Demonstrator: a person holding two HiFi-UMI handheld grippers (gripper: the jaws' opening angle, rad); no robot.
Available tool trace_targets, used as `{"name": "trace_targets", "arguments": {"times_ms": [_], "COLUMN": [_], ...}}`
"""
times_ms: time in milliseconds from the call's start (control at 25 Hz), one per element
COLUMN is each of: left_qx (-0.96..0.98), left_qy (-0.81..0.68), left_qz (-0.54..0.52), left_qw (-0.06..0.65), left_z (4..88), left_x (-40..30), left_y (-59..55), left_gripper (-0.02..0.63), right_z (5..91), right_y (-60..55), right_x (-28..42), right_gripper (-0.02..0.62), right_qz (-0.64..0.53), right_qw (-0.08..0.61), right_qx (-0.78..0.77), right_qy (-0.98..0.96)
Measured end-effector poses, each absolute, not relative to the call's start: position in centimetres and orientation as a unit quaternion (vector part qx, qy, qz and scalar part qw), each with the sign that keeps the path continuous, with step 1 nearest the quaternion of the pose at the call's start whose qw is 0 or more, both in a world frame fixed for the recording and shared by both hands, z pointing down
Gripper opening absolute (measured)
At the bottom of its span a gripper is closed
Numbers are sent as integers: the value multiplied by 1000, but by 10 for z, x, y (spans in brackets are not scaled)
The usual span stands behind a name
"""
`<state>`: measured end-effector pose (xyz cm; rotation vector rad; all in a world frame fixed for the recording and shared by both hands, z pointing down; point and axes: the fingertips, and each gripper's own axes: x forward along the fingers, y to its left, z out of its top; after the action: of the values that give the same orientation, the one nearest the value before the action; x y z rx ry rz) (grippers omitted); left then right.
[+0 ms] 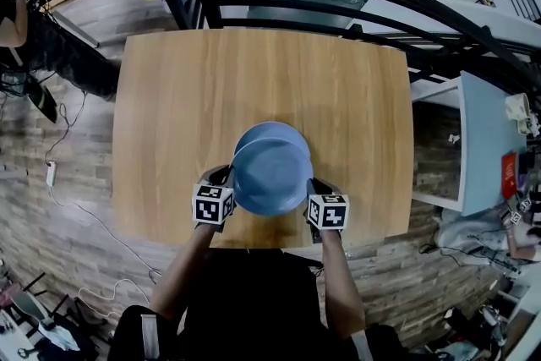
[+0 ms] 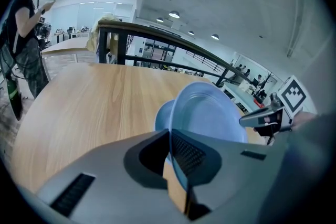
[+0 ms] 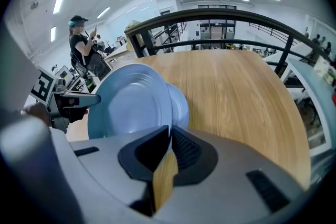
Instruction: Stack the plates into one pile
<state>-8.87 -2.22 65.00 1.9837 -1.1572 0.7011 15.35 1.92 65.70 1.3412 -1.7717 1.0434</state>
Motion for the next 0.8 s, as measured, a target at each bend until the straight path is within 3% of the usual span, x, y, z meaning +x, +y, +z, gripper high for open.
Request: {"name": "trace_targets", "arguments": {"times_ms": [800], "left_qx": [754], "left_qy": [-437], "left_qz": [281], "left_qw": [401], "left_z": [683], "left_x": [-85], "left_y": [-64], "left_gripper": [32], "right_z": [682], "right_y": [-27], "right_x": [159], "right_gripper": [40], "right_qz": [420], "right_qw": [346], "right_qx": [515], "right_qy": [-662]}}
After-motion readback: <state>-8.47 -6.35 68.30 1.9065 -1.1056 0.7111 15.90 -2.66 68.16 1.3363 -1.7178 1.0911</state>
